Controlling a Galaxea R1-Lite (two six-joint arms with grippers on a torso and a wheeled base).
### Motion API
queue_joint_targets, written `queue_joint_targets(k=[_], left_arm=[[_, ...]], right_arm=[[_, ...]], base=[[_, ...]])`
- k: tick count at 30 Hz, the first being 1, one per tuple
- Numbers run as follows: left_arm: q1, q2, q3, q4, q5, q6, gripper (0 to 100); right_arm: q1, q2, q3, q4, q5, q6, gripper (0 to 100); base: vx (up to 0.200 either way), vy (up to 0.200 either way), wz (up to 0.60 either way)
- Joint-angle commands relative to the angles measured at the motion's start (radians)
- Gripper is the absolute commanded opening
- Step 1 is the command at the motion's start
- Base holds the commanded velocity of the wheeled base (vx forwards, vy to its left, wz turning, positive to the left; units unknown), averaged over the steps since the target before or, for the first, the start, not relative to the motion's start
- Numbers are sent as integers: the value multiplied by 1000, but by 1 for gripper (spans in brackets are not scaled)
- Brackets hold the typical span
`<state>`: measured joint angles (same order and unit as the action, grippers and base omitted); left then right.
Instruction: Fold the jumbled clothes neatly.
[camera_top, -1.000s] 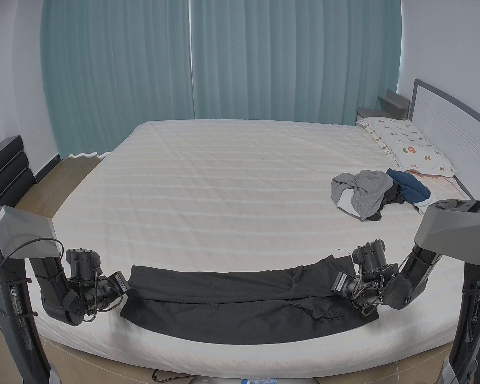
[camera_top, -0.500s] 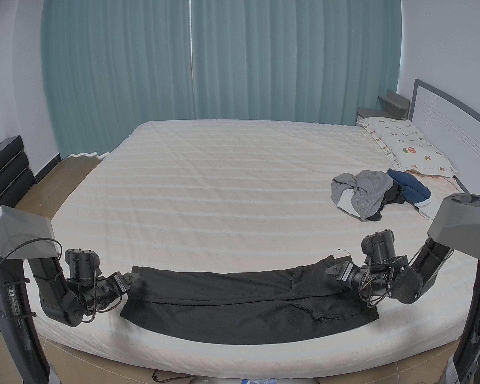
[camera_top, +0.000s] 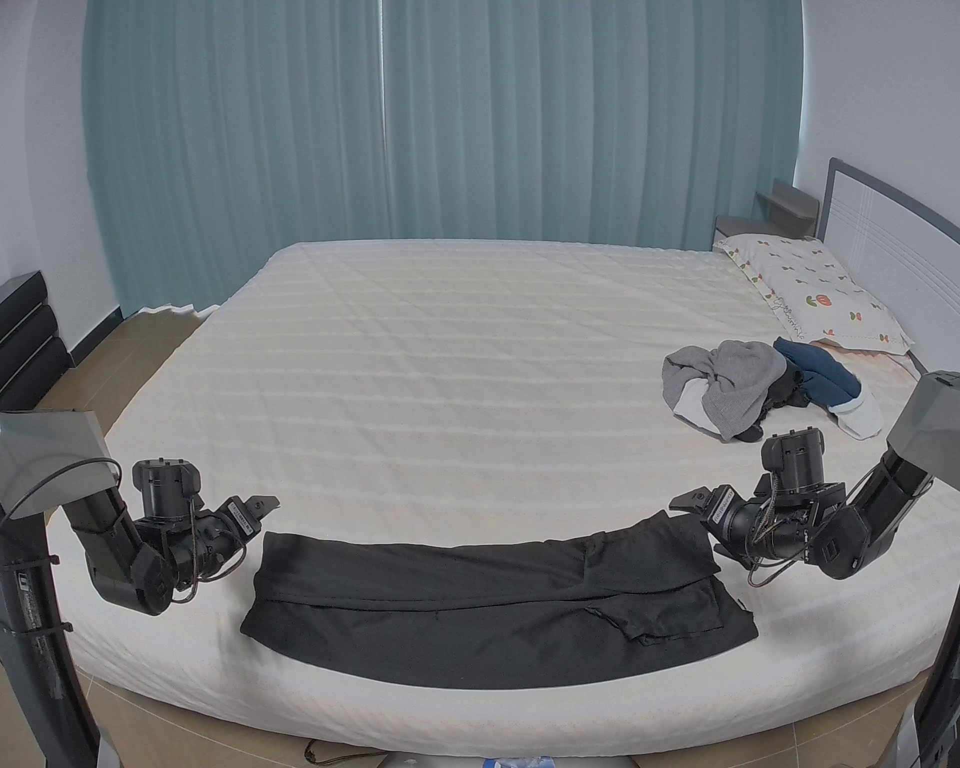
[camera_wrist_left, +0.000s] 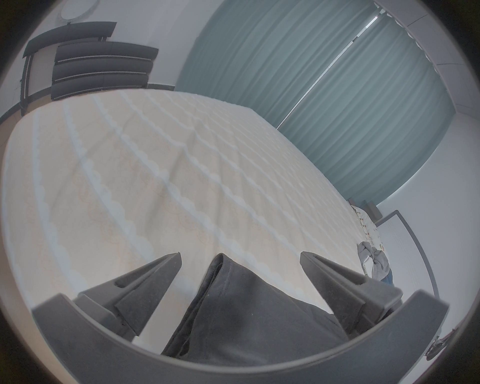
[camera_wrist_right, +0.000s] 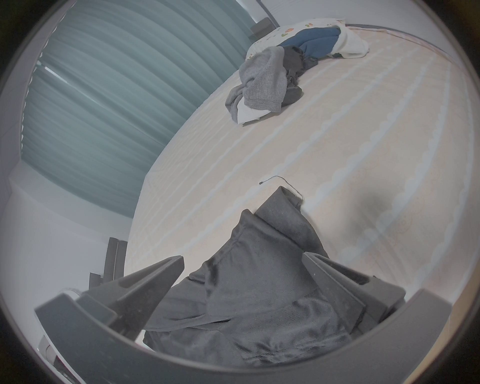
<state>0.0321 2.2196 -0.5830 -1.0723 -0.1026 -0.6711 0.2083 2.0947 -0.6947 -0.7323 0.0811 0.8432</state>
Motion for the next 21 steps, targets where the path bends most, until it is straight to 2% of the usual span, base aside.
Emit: queue_joint_targets(k=[1, 5, 6, 10, 13, 15, 17, 21], left_arm=[[-18, 88, -47, 11, -5, -5, 100], [-32, 117, -67, 9, -5, -10, 100], [-35, 123, -75, 11, -5, -10, 0], [-41, 135, -94, 5, -3, -16, 0], [-41, 137, -117, 3, 12, -78, 0], [-41, 137, -118, 3, 12, -84, 0], [-38, 132, -130, 3, 20, -153, 0], [-35, 129, -141, 2, 44, -174, 0]], right_arm=[[-7, 33, -22, -1, 6, 11, 100], [-13, 45, -39, -1, 9, 14, 100], [-17, 57, -51, -1, 13, 14, 100], [-21, 91, -86, -1, 11, 13, 100], [-36, 151, -160, 2, 3, 11, 100], [-38, 156, -164, 2, 3, 11, 100], [-46, 211, -192, 1, 2, 10, 100], [-50, 231, -204, -1, 0, 5, 100]], base=[[0, 0, 0], [0, 0, 0], [0, 0, 0], [0, 0, 0], [0, 0, 0], [0, 0, 0], [0, 0, 0], [0, 0, 0]])
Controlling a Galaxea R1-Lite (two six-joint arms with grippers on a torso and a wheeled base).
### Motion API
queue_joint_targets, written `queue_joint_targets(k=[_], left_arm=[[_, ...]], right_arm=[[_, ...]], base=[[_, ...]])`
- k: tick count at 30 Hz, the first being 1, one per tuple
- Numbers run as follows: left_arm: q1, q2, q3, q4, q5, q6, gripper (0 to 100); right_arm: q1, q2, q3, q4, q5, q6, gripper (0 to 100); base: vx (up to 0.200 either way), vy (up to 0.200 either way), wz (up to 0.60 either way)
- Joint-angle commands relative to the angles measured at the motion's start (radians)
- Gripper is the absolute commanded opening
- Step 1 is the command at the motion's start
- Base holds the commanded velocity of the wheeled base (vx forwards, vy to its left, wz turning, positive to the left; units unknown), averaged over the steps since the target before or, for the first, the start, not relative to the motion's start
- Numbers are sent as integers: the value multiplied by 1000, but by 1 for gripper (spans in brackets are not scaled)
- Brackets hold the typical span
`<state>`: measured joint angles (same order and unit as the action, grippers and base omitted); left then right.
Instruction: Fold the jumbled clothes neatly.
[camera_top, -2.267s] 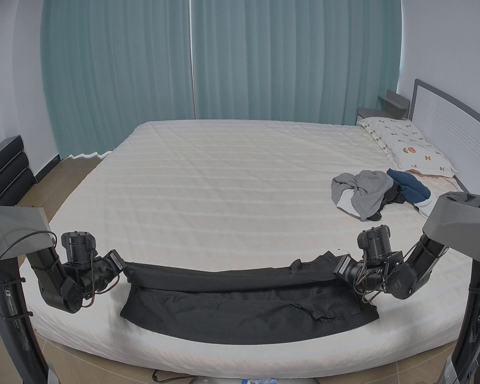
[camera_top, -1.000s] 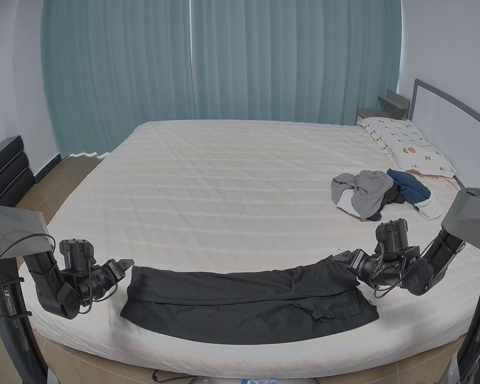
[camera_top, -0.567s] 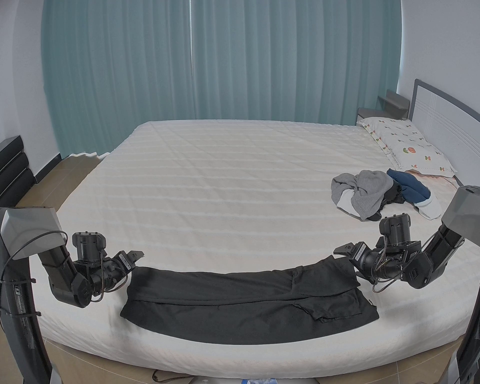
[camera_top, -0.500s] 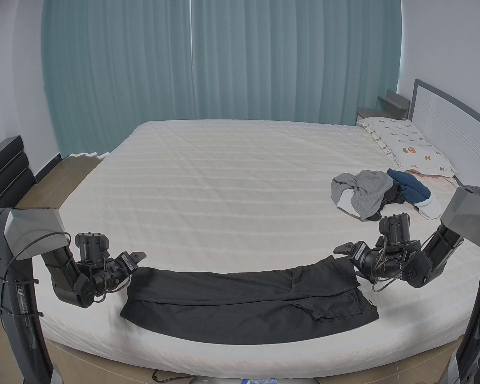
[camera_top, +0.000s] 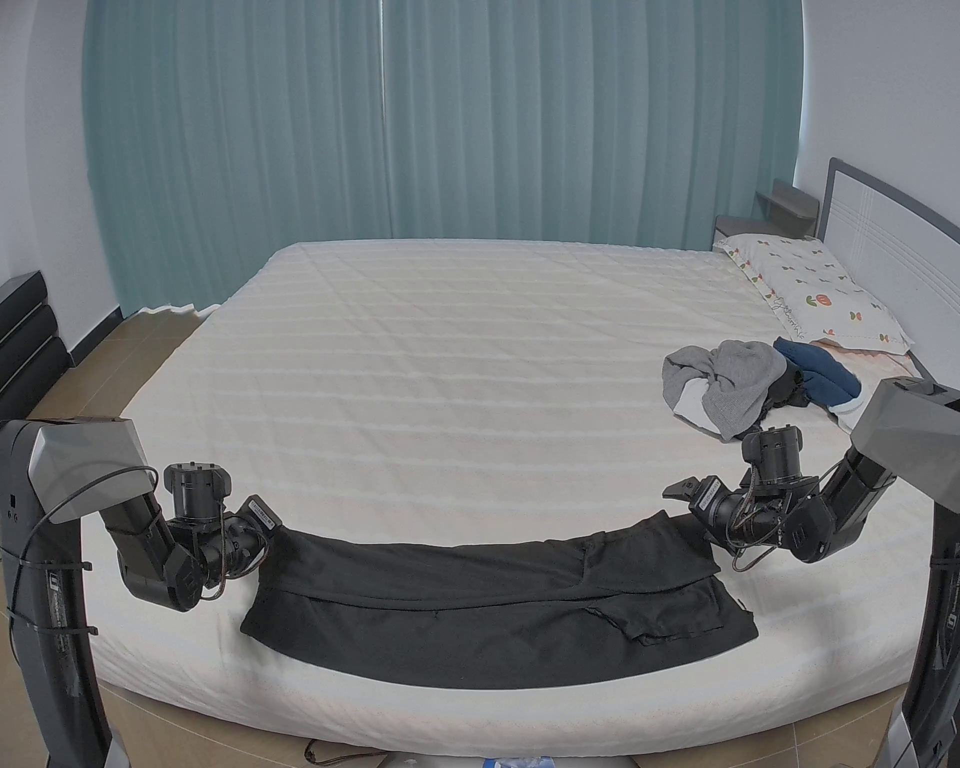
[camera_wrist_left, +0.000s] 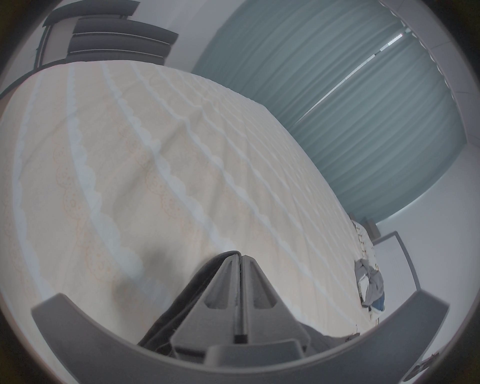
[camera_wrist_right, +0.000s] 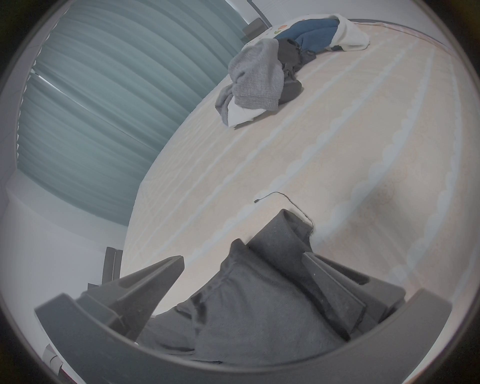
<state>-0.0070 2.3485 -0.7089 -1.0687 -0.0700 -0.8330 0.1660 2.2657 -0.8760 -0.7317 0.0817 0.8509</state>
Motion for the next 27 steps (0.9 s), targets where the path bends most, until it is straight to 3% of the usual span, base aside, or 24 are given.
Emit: queue_joint_targets(k=[1, 11, 20, 21, 27], left_arm=[[5, 2, -17, -2, 26, -18, 0], [9, 9, -32, -2, 36, -86, 0], [9, 12, -38, -2, 35, -89, 0], [9, 14, -38, -2, 35, -89, 0], [15, 17, -40, -2, 36, -89, 0]], right_arm=[[-17, 58, -26, -2, 0, -3, 100], [-45, 97, -75, -6, 0, -3, 100], [-42, 133, -77, -60, -3, -4, 100], [-42, 135, -77, -61, -3, -4, 0], [-52, 132, -89, -75, -5, 4, 0]], base=[[0, 0, 0], [0, 0, 0], [0, 0, 0], [0, 0, 0], [0, 0, 0]])
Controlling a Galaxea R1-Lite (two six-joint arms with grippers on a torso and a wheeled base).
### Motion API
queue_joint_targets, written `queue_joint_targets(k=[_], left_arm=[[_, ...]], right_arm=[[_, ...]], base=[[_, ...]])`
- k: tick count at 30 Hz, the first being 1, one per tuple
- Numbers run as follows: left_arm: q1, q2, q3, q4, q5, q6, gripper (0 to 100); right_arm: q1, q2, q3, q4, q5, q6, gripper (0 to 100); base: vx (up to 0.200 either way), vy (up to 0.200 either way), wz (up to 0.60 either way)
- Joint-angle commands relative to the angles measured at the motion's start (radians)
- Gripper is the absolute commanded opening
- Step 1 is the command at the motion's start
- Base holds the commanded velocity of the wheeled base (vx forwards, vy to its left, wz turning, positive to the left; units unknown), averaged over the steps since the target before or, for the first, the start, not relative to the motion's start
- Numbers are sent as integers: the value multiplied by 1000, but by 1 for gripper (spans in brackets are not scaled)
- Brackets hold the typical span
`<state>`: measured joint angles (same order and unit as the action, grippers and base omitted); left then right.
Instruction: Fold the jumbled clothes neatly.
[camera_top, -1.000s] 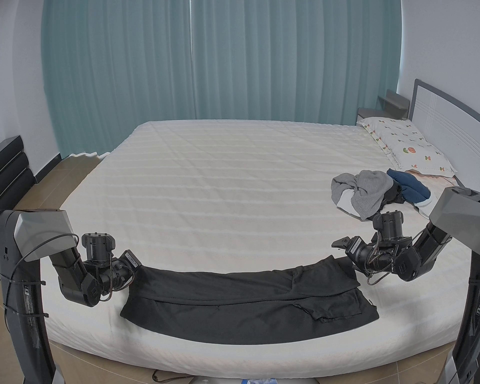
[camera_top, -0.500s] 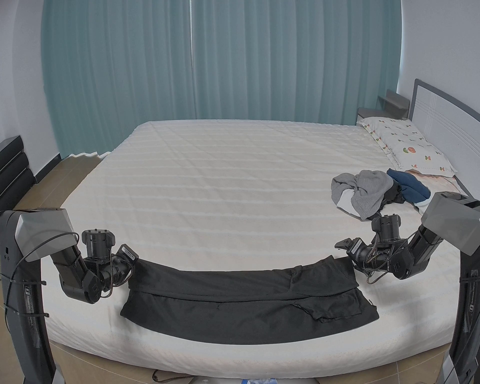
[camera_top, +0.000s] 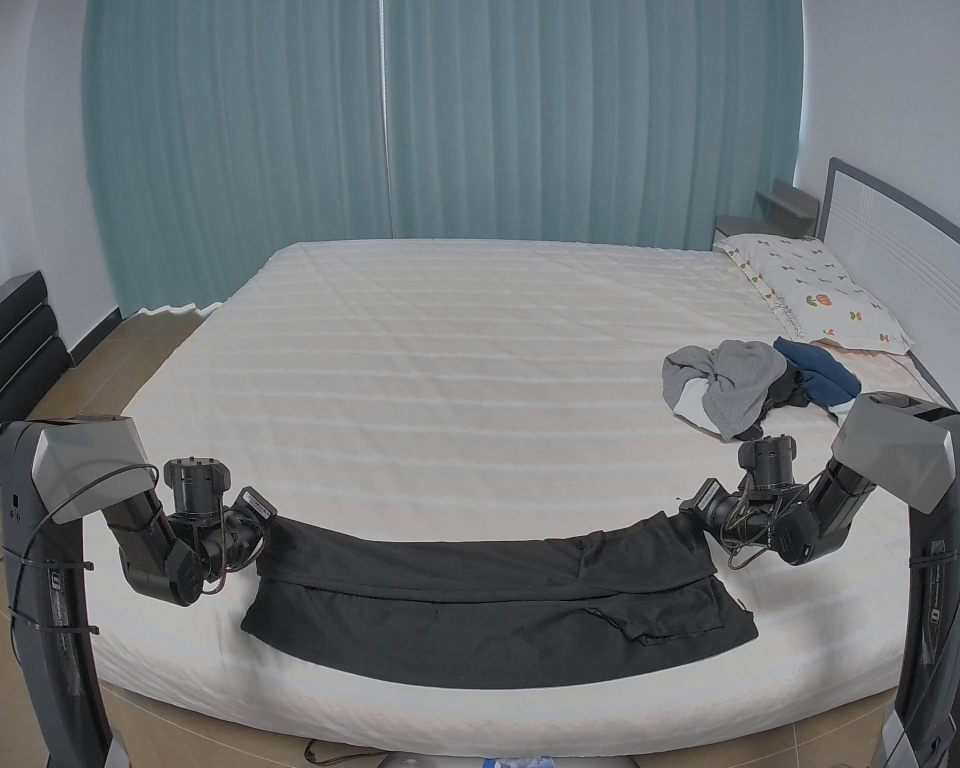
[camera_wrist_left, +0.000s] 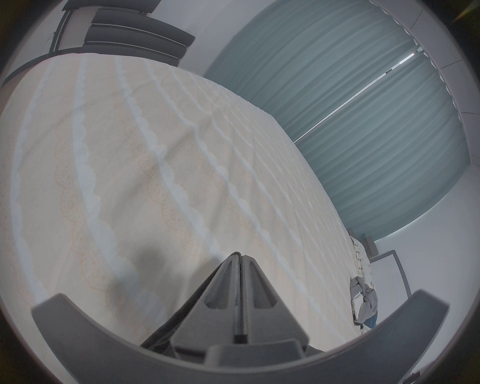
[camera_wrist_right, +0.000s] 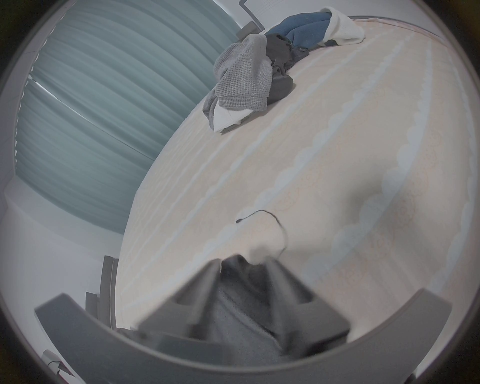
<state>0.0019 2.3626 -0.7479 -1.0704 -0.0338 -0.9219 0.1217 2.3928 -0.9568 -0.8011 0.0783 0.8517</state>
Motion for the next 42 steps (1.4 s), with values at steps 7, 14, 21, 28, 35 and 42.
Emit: queue_joint_targets(k=[7, 14, 21, 28, 35, 42], left_arm=[[32, 3, 1, 0, 2, 0, 0], [32, 6, 2, 0, 2, 3, 0], [30, 9, 1, 0, 0, 3, 0], [29, 9, 8, -2, 0, 6, 100], [30, 1, 38, -3, 0, 0, 100], [52, -26, 79, -3, -18, -5, 100]], right_arm=[[-40, 0, 0, -43, -2, 3, 0], [-45, 8, -8, -44, -2, 12, 0], [-47, 16, 4, -72, 0, 32, 0], [-42, 17, 13, -76, 5, 33, 100], [-47, -95, 107, -98, 46, 29, 100], [-34, -195, 234, -179, 179, -37, 100]], base=[[0, 0, 0], [0, 0, 0], [0, 0, 0], [0, 0, 0], [0, 0, 0], [0, 0, 0]])
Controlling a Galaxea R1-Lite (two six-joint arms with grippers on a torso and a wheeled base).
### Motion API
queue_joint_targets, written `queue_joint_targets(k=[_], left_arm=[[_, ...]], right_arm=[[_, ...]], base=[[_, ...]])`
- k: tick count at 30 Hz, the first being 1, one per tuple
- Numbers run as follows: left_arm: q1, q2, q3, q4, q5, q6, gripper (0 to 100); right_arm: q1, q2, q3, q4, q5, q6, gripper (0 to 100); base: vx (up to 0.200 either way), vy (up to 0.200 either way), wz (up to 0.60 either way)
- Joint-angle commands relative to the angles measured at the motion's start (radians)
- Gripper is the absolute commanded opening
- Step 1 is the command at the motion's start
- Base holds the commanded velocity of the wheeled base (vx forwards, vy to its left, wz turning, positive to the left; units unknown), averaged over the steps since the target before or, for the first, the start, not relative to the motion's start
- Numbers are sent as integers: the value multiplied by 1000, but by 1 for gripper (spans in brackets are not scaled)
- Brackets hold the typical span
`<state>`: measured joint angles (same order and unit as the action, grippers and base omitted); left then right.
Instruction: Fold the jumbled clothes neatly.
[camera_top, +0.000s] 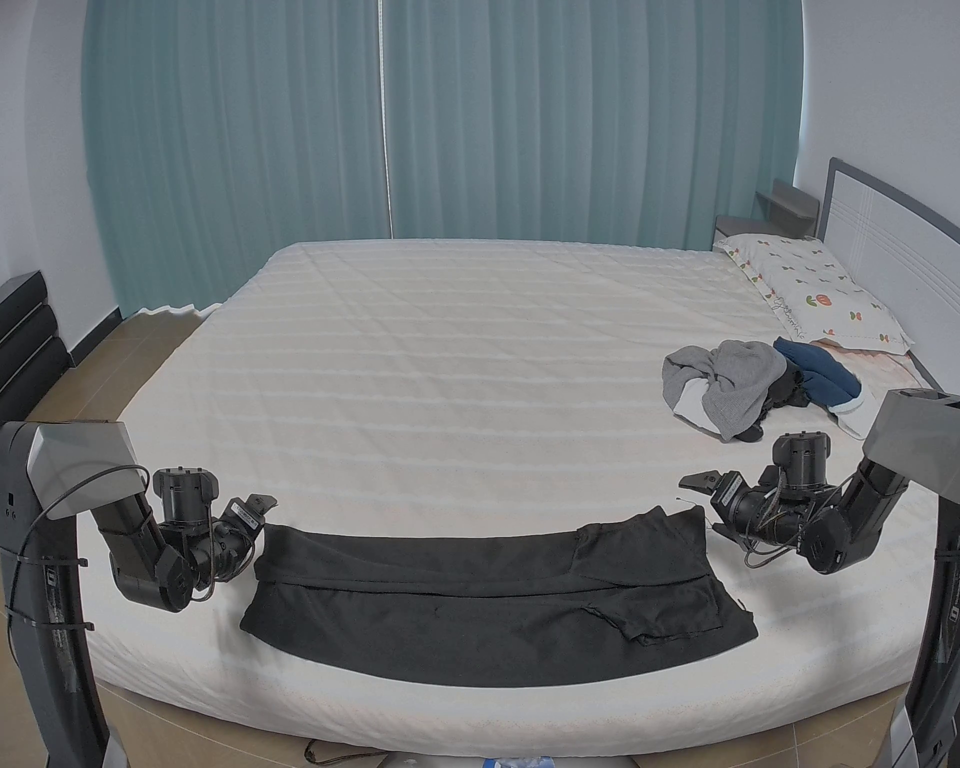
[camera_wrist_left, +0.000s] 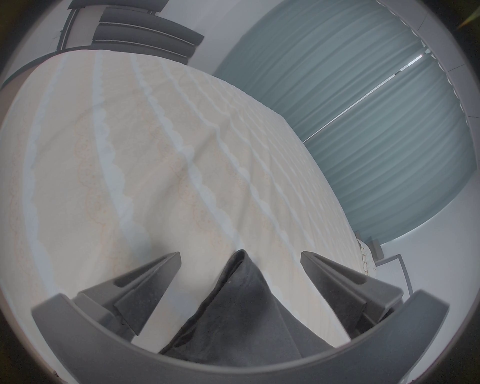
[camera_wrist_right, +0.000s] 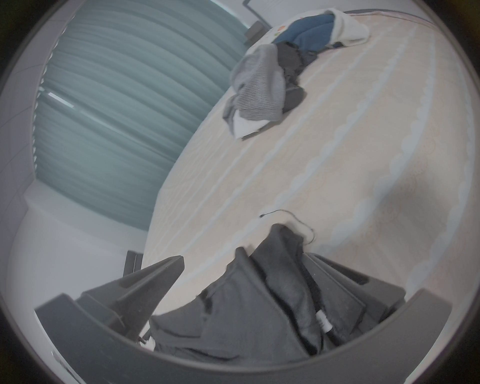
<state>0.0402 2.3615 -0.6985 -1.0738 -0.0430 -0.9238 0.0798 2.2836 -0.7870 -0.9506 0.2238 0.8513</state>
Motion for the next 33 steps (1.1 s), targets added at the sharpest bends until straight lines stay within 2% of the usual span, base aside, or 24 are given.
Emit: queue_joint_targets(k=[1, 9, 20, 21, 26, 33], left_arm=[[13, -25, 34, -1, -11, -1, 100], [12, -21, 36, -12, -9, 0, 100], [12, -21, 36, -12, -9, -1, 100], [12, -21, 36, -12, -9, -1, 100], [12, -21, 36, -12, -9, -1, 100], [12, -21, 45, -14, -8, 2, 100]], right_arm=[[8, -84, 74, -34, 40, -67, 100], [52, 25, 83, -99, 45, -178, 100], [55, 94, 83, -131, 46, -201, 100], [55, 94, 86, -131, 46, -212, 0], [46, 83, 123, -134, 48, -267, 0], [37, 68, 180, -163, 48, -298, 0]], base=[[0, 0, 0], [0, 0, 0], [0, 0, 0], [0, 0, 0], [0, 0, 0], [0, 0, 0]])
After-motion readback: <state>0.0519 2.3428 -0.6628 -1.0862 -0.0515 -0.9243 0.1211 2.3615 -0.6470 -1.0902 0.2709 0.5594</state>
